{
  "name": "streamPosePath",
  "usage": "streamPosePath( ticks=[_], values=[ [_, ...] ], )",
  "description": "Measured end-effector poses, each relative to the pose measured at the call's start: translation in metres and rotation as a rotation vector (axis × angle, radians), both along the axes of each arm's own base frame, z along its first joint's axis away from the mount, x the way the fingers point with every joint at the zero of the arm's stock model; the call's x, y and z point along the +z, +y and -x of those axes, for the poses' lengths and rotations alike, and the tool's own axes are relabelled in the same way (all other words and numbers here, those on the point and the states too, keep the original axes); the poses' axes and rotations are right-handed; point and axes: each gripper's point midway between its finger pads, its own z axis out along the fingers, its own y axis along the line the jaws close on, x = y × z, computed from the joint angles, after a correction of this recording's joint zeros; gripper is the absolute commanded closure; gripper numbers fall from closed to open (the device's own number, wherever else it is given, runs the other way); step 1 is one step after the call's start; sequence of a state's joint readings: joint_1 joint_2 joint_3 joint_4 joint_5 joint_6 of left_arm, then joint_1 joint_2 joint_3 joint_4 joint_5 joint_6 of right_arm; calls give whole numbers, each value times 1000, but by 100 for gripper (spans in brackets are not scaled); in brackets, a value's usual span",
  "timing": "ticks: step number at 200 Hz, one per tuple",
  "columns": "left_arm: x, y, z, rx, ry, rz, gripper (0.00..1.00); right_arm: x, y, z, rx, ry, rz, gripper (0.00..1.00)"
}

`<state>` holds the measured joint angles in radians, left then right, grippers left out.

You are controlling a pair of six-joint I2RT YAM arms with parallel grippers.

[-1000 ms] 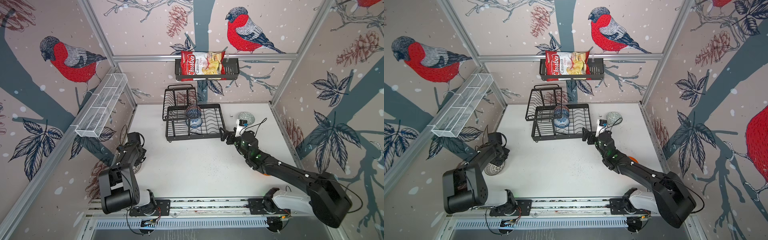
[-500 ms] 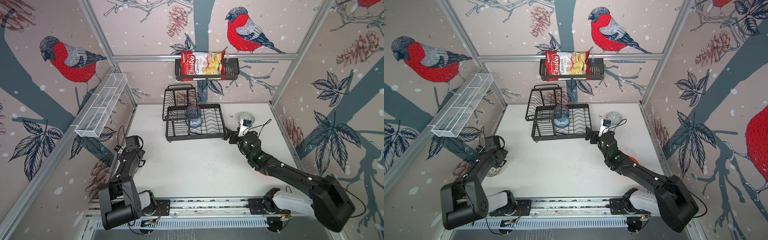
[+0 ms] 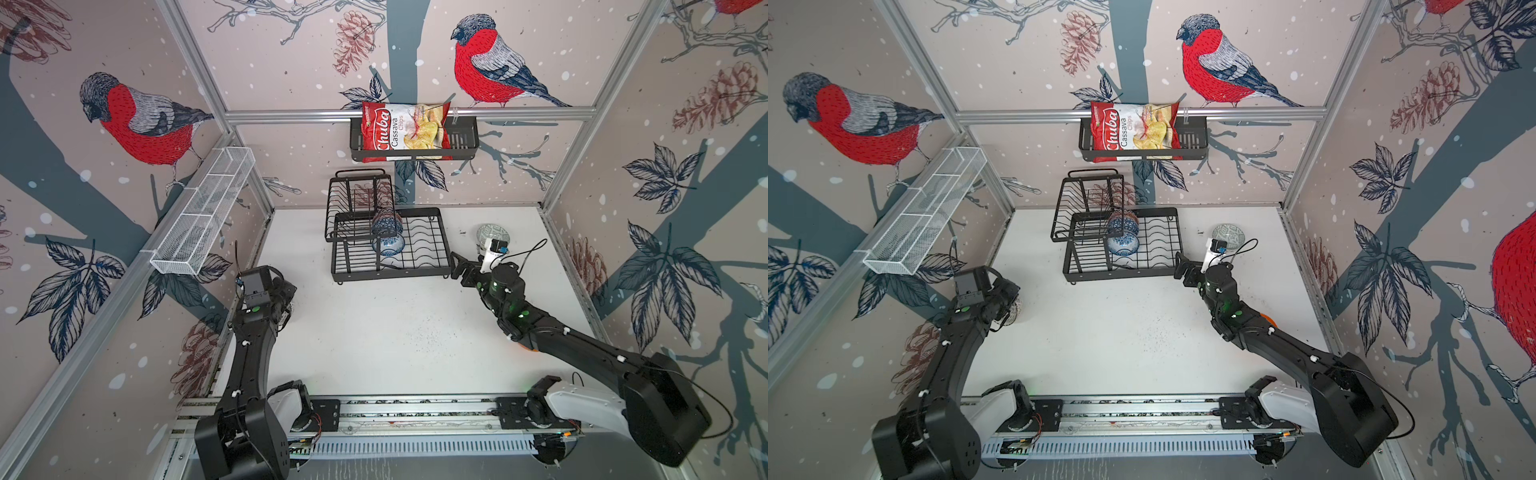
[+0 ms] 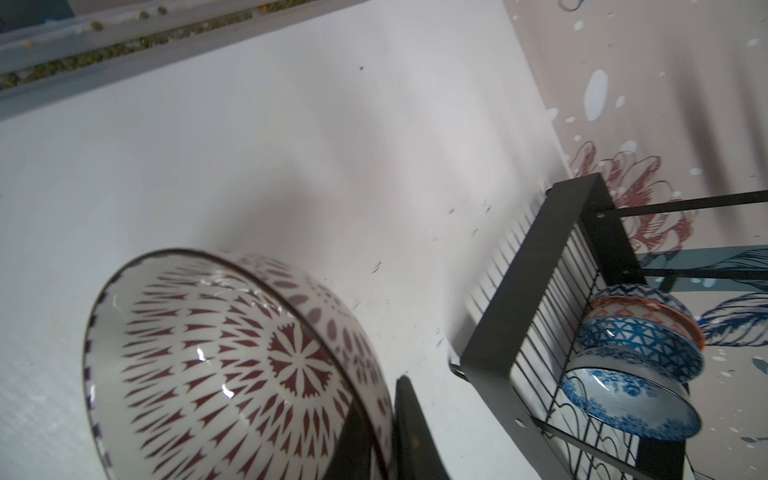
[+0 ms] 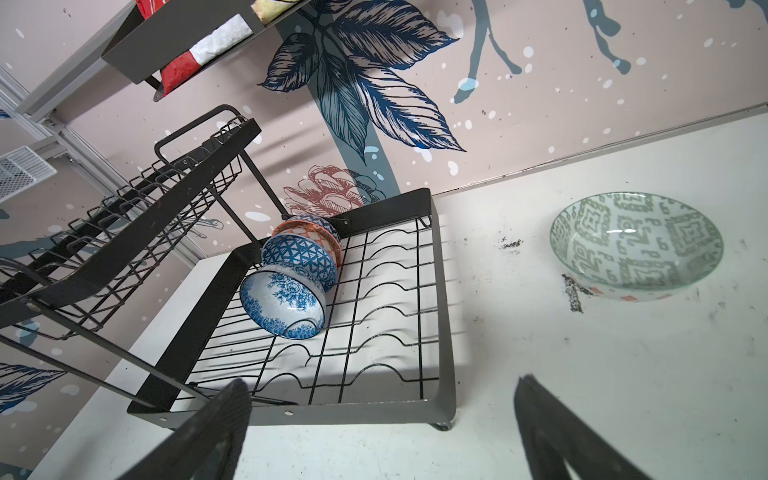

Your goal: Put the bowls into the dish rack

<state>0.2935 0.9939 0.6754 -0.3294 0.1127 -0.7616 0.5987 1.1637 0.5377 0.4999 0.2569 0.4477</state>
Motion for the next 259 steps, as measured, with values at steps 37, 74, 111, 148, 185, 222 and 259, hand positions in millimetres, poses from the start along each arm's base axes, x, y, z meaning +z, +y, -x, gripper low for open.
streamPosePath(
  ticks=[37,74,111,148,185,222,259],
  values=[
    [59,-15,-7,-83,-121,-38,100,-3,-5,-2,-13,10,-10,1],
    [146,-89,-25,-316,-287,-128,100,-9,-15,-6,-47,28,-22,0],
    [197,-185,-20,-538,-383,-221,100,-11,-33,-8,-114,34,-42,0],
    [206,-285,-3,-732,-405,-369,100,-8,-49,-9,-174,28,-66,0],
    [184,-383,17,-901,-381,-576,100,-10,-79,-10,-301,48,-88,0],
    [156,-437,31,-1007,-352,-763,100,-18,-132,-1,-475,66,-170,1],
    [115,-456,38,-1154,-296,-830,100,-18,-157,13,-555,47,-255,0]
  ],
)
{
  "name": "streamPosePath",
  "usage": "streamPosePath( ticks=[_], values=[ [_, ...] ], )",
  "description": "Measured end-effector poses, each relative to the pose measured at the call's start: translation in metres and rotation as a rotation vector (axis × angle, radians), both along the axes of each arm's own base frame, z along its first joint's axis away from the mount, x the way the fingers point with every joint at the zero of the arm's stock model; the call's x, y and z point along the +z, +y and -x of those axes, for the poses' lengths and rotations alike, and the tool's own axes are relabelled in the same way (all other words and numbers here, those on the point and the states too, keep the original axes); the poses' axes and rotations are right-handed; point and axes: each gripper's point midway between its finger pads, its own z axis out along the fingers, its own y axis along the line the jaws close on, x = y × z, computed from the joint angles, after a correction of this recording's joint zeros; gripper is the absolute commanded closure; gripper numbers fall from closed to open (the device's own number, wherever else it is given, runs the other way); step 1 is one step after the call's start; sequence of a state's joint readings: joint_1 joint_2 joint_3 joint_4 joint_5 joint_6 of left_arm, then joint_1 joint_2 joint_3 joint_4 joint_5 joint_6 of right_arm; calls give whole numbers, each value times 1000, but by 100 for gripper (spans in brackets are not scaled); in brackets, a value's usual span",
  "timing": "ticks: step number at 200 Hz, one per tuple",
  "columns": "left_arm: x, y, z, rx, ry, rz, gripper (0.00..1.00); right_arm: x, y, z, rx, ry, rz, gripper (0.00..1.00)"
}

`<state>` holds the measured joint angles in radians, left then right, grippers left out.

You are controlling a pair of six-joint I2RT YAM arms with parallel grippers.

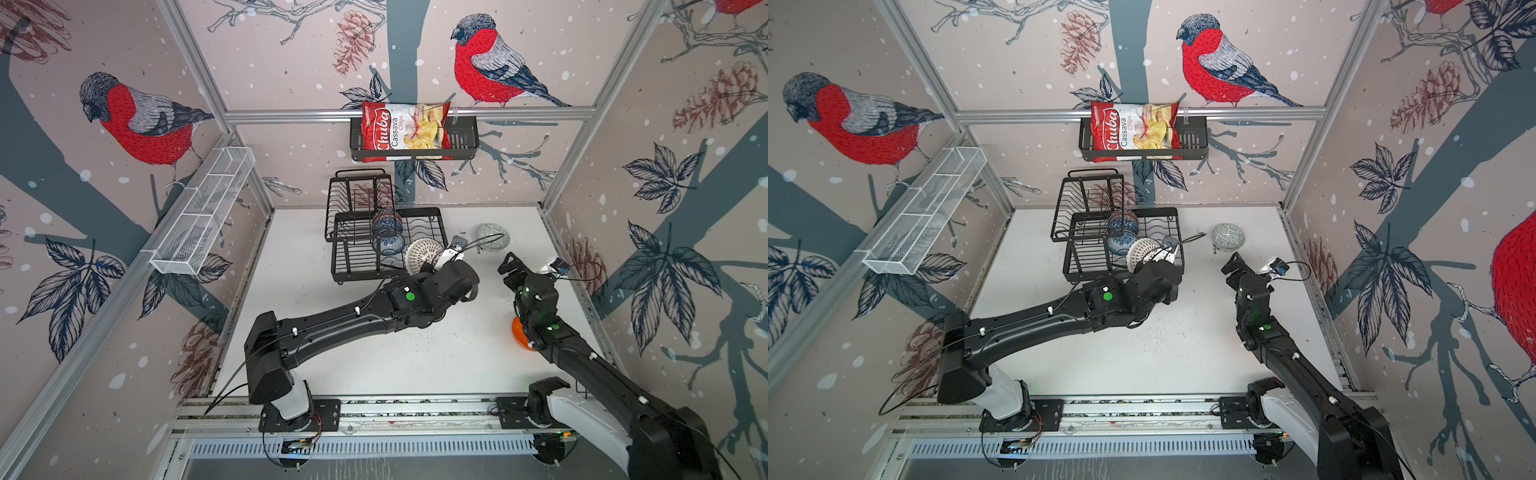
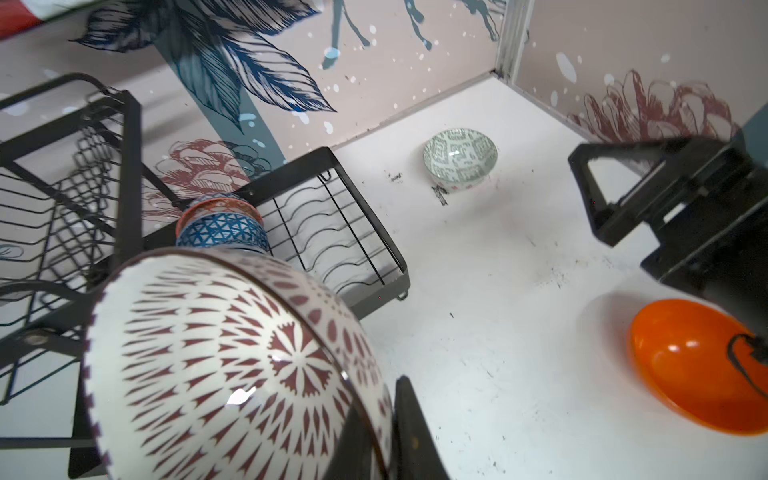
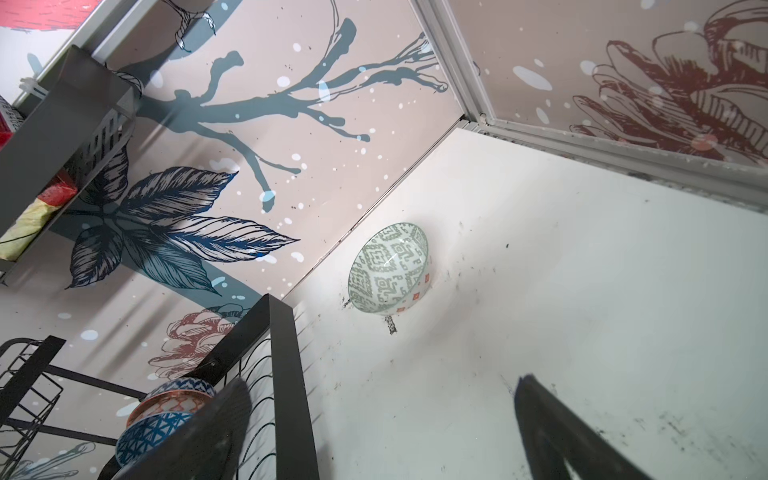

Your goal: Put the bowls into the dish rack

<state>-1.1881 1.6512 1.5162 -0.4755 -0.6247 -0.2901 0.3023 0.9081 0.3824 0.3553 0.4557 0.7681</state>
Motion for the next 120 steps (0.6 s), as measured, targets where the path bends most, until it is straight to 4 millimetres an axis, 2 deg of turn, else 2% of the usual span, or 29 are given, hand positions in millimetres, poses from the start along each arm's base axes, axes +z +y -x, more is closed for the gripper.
streamPosePath(
  ticks=[30,65,92,120],
  values=[
    [-56,-22,6,-77,87,-118,100,-3,-7,4,-27,-1,-19,0],
    [-114,-32,11,-110,190,-247,100,-8,-10,3,-42,12,-35,0],
    [-144,-36,21,-153,269,-291,100,-11,-11,2,-44,23,-38,1],
    [-171,-36,22,-177,348,-301,100,-11,-13,3,-52,19,-57,1]
  ],
)
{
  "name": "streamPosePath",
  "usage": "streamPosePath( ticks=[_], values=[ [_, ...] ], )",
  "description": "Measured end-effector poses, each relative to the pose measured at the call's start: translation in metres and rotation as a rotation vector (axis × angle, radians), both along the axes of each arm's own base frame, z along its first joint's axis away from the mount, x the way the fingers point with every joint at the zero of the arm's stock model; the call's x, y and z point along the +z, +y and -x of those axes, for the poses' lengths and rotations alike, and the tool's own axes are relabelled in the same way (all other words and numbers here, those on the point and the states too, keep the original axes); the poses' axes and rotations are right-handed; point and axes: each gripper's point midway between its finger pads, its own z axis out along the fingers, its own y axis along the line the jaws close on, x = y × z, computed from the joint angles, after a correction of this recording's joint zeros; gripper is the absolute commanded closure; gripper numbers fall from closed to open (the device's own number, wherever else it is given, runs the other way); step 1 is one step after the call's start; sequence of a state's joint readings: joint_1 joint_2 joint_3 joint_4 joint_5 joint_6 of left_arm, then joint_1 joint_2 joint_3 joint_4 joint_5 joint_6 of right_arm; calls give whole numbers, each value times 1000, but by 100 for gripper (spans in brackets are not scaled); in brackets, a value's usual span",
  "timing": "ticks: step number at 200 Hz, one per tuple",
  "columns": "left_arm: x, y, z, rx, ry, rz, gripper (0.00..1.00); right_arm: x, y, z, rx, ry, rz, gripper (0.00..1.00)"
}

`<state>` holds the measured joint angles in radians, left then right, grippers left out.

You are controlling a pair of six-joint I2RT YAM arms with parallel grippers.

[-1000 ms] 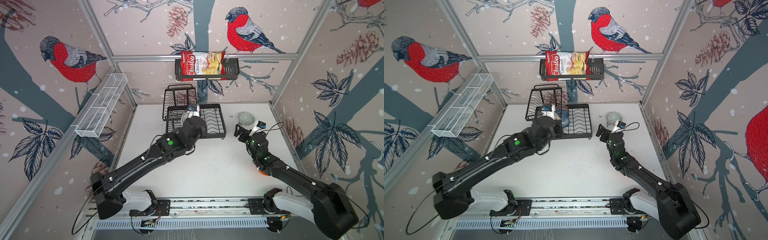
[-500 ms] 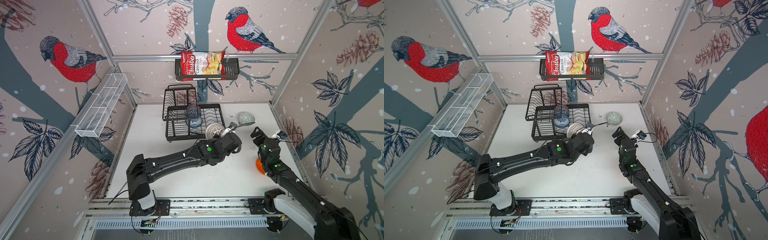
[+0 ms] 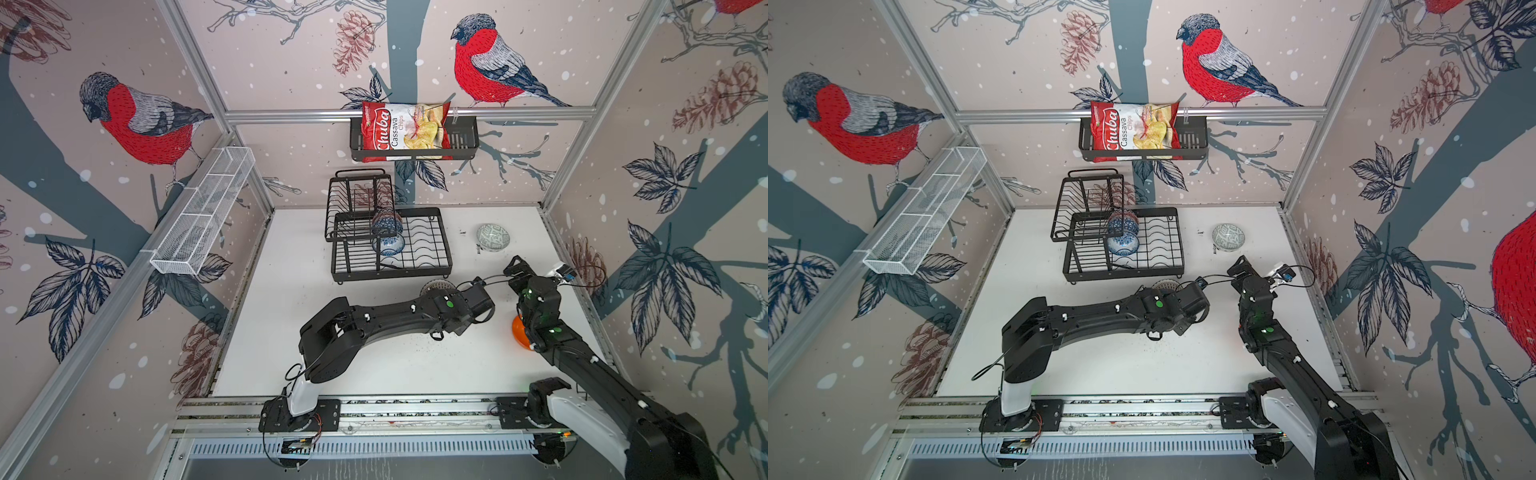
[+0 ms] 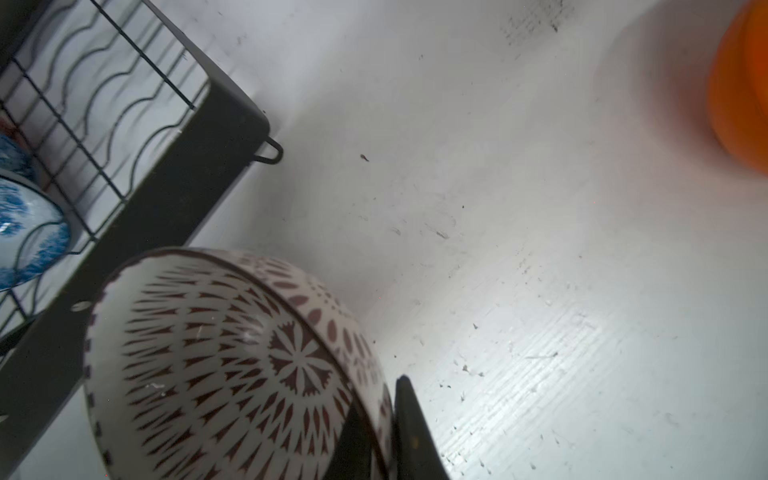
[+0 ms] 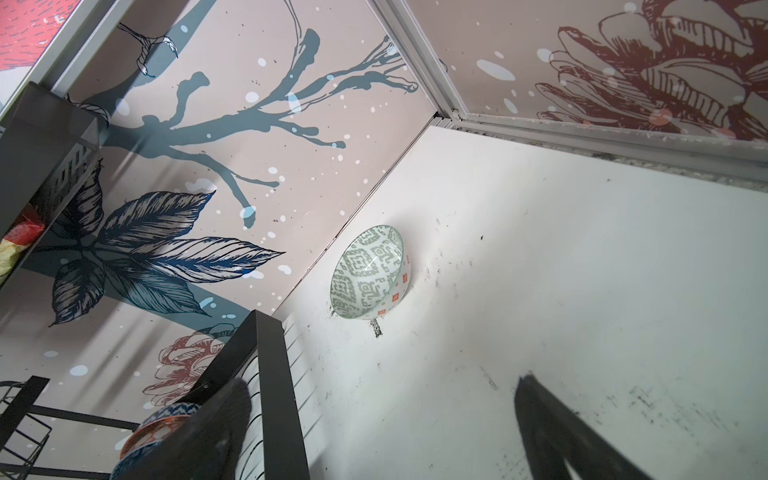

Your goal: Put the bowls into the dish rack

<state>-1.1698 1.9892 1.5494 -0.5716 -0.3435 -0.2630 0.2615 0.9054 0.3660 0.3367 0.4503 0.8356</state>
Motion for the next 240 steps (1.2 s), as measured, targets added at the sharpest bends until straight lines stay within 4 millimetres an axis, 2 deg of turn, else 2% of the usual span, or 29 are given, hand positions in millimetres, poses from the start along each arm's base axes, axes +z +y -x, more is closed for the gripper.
streamPosePath(
  ticks=[25,53,116,147,164,195,210,240],
  values=[
    [-25,12,-3,12,51,-35,100,0,-1,0,1,-1,-3,0],
    [-39,25,-5,28,83,-54,100,-1,-1,0,1,0,-6,0],
    [-44,25,-15,47,74,-50,100,-4,1,-1,14,11,-13,1],
    [-44,24,-20,56,73,-44,76,-5,1,-2,16,13,-14,0],
    [-44,25,-22,63,81,-38,75,-5,0,-2,15,13,-15,0],
    [-41,26,-27,74,77,-29,61,-6,0,-1,12,12,-33,0],
    [-39,27,-30,85,75,-22,59,-6,1,-2,17,12,-35,0],
    [-20,25,-33,99,53,24,50,-6,1,-2,18,12,-37,0]
  ],
)
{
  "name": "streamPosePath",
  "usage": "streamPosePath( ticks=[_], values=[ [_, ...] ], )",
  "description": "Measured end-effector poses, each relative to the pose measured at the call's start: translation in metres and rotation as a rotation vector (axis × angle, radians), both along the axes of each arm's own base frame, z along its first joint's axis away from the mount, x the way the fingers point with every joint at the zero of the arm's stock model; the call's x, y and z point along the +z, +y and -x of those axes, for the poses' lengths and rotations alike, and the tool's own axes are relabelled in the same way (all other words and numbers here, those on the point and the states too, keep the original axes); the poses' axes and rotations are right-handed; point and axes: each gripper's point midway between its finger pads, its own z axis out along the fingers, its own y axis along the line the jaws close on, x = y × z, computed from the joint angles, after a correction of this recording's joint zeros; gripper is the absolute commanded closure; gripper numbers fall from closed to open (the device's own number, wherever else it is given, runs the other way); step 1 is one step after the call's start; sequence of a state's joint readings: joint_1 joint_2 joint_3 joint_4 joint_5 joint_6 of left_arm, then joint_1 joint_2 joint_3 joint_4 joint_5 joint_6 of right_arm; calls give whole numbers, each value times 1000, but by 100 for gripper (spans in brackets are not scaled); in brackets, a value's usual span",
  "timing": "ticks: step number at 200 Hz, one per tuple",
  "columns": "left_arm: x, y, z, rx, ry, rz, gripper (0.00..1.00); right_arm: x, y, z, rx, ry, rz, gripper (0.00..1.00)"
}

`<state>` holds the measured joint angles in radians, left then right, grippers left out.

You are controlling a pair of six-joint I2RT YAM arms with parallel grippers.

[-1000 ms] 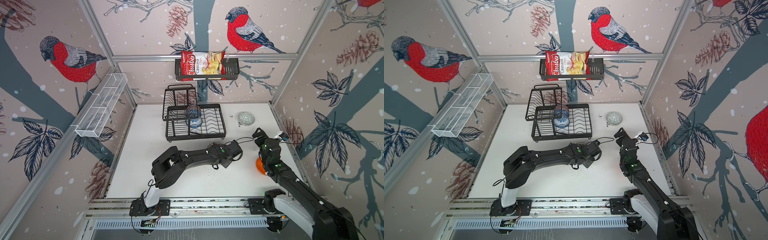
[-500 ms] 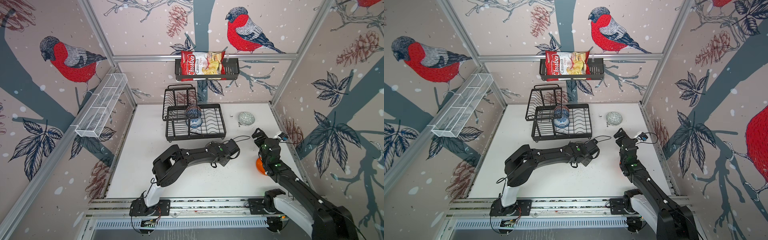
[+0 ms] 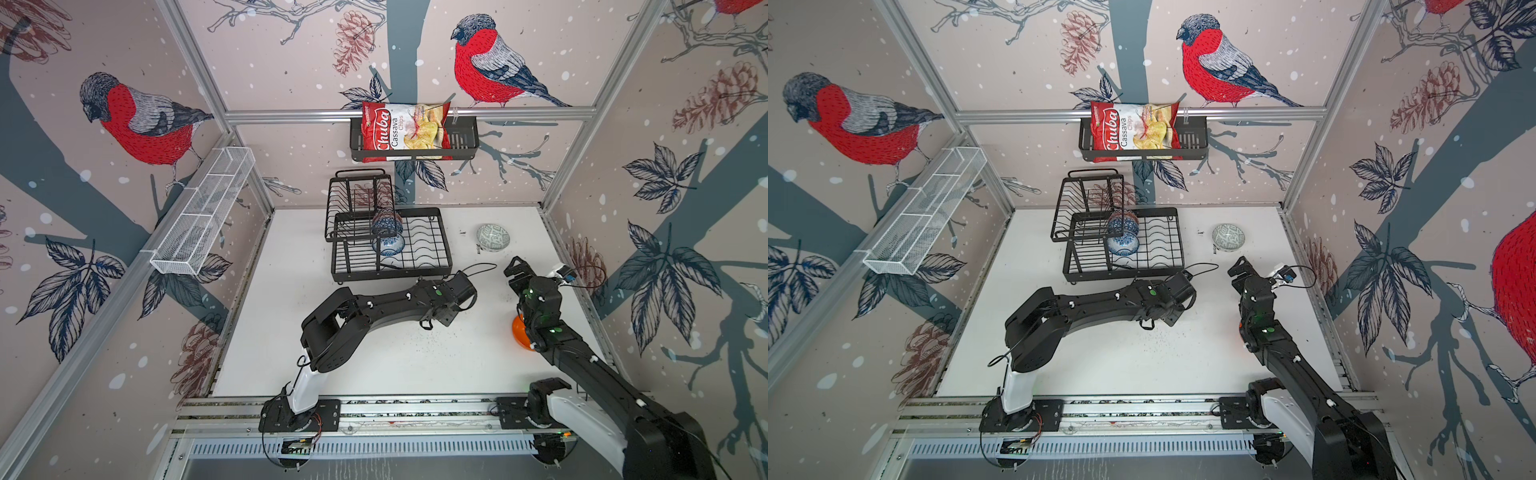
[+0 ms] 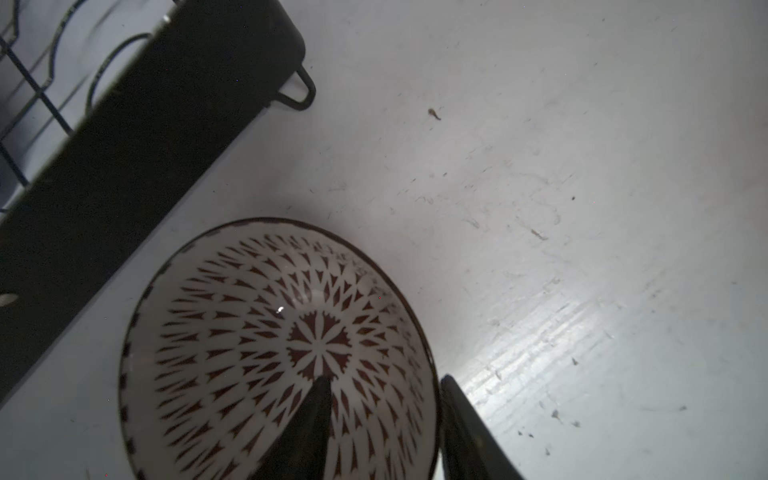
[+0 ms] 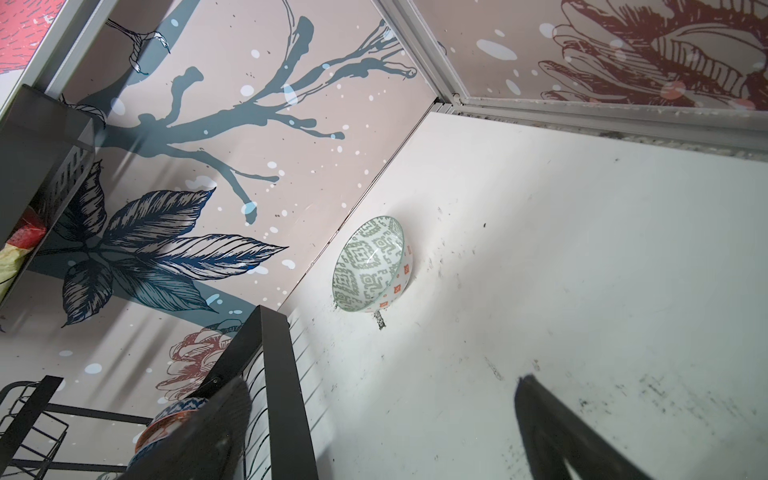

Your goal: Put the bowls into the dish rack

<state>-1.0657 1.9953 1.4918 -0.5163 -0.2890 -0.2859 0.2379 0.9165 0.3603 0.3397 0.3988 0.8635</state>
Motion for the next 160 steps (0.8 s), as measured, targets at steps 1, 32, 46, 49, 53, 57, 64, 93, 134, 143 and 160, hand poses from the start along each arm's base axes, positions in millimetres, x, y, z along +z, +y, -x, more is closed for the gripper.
streamPosePath(
  ticks=[1,32,46,49,53,57,64,93,134,143,160],
  values=[
    [1,0,0,0,-2,2,50,0,0,0,0,0,0,0],
    [25,2,-4,15,-30,54,35,-1,0,0,3,3,-3,0],
    [52,6,-7,26,-67,106,29,-2,1,-1,6,6,-4,0],
    [58,6,-8,28,-76,119,27,-3,1,-1,7,7,-4,0],
    [66,7,-9,32,-89,137,26,-3,1,-1,7,9,-4,1],
    [74,8,-11,37,-103,152,25,-4,1,-1,7,11,-3,0],
    [83,10,-13,44,-119,167,23,-4,2,-1,11,13,-3,1],
    [120,27,-21,81,-176,220,6,3,20,-7,71,10,25,0],
    [187,74,-54,203,-272,351,2,22,76,-14,201,6,171,0],
    [202,85,-62,239,-300,391,2,31,91,-13,232,-10,213,0],
    [223,99,-72,280,-350,444,2,48,117,-12,288,-27,297,0]
  ],
)
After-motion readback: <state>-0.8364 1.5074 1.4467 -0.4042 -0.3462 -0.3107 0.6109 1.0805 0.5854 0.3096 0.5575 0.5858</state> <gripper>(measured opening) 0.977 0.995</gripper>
